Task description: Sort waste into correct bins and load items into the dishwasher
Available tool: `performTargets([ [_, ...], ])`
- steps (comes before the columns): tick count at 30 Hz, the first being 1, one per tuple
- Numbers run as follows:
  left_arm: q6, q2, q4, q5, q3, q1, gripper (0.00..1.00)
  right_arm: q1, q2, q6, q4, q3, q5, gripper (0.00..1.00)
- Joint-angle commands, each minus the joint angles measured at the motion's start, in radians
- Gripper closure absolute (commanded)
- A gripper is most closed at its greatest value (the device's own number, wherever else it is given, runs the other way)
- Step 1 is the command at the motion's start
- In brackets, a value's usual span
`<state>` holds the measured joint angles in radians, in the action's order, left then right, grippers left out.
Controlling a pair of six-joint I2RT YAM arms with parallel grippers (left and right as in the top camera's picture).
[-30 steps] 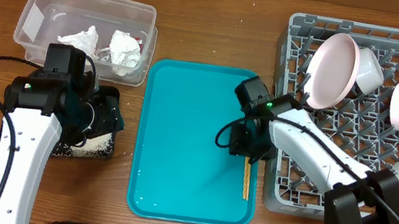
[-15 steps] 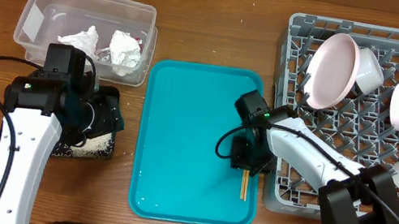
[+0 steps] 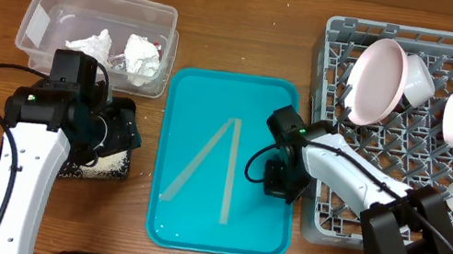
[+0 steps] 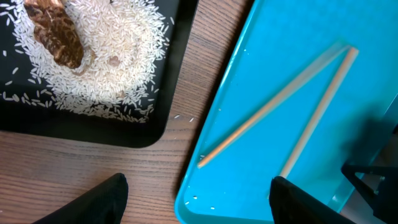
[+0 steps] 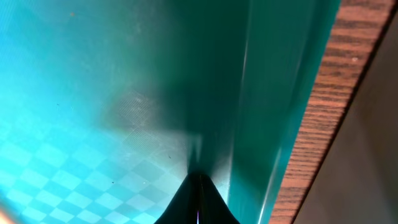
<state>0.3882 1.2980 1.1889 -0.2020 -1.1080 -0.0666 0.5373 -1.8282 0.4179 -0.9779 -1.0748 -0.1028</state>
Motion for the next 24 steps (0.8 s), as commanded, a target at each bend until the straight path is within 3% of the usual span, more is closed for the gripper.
performTargets([
  [1, -0.015, -0.007, 0.001, 0.002, -0.014, 0.003, 0.25, -0.002, -0.006, -0.002, -0.008, -0.019, 0.024, 0.96],
  [9, -0.016, -0.007, 0.000, 0.002, -0.014, 0.003, 0.25, 0.001, 0.007, -0.018, -0.050, -0.089, 0.006, 0.94],
  [18, -0.017, -0.007, 0.008, 0.049, -0.014, 0.002, 0.25, 0.115, 0.007, -0.043, -0.011, -0.216, -0.146, 0.46],
  [24, 0.015, -0.007, 0.060, 0.132, -0.043, -0.110, 0.23, 0.213, 0.002, 0.061, 0.126, -0.219, -0.135, 0.44],
])
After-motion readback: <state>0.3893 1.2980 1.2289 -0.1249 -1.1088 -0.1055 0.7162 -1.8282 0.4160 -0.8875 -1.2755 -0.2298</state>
